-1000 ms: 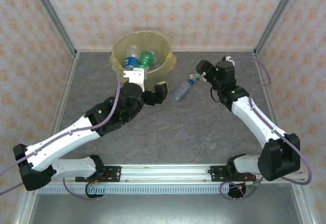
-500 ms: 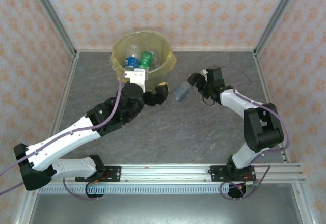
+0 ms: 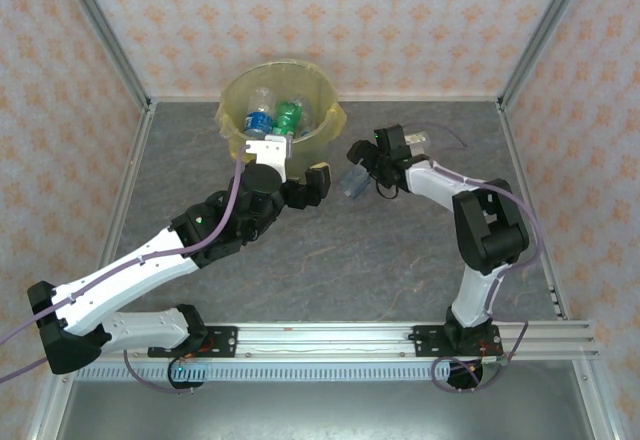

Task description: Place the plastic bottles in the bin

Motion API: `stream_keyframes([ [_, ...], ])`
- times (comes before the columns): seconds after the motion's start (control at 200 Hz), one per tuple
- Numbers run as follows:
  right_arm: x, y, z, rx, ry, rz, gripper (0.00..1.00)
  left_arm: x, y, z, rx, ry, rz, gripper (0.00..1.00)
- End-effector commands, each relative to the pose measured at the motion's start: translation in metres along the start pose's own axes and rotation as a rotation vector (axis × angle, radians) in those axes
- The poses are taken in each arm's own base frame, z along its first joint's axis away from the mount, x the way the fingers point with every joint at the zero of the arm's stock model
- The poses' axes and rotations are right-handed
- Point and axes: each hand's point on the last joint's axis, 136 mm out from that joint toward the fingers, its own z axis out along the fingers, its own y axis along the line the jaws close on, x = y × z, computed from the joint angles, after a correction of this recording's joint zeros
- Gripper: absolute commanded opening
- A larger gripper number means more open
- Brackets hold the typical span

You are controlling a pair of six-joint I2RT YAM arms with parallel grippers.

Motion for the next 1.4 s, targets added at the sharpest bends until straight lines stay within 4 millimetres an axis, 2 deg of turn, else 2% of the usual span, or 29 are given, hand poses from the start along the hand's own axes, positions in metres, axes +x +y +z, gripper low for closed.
stream_keyframes([
  [0.0, -0.004, -0.016, 0.010, 0.109, -0.028, -0.005, 0.89, -0.005, 0.004, -0.002, -0.012, -0.018, 0.008, 0.99],
  [0.185, 0.004, -0.023, 0.026, 0.168, -0.002, -0.018, 0.88, -0.006, 0.005, -0.006, -0.005, -0.020, 0.007, 0.99],
  [0.4, 0.014, -0.028, 0.036, 0.168, 0.032, -0.024, 0.82, -0.005, 0.007, -0.007, -0.010, -0.020, 0.007, 0.99],
  [0.631, 0.026, -0.026, 0.042, 0.178, 0.057, -0.054, 0.83, -0.005, 0.007, -0.007, -0.011, -0.023, 0.009, 0.99],
  [0.656, 0.026, -0.026, 0.042, 0.179, 0.058, -0.057, 0.81, -0.005, 0.007, -0.008, -0.010, -0.022, 0.009, 0.99],
  [0.726, 0.028, -0.023, 0.043, 0.165, 0.069, -0.063, 0.70, -0.004, 0.008, -0.007, -0.013, -0.020, 0.010, 0.99],
  [0.761, 0.029, -0.023, 0.043, 0.163, 0.071, -0.061, 0.68, -0.004, 0.008, -0.008, -0.012, -0.019, 0.010, 0.99],
  [1.081, 0.008, -0.014, 0.011, 0.142, -0.036, -0.050, 0.62, -0.008, 0.011, -0.012, -0.019, -0.035, 0.004, 0.99],
  [1.396, -0.002, -0.005, -0.021, 0.096, -0.095, -0.038, 0.59, -0.010, 0.012, -0.014, -0.022, -0.041, -0.010, 0.99],
])
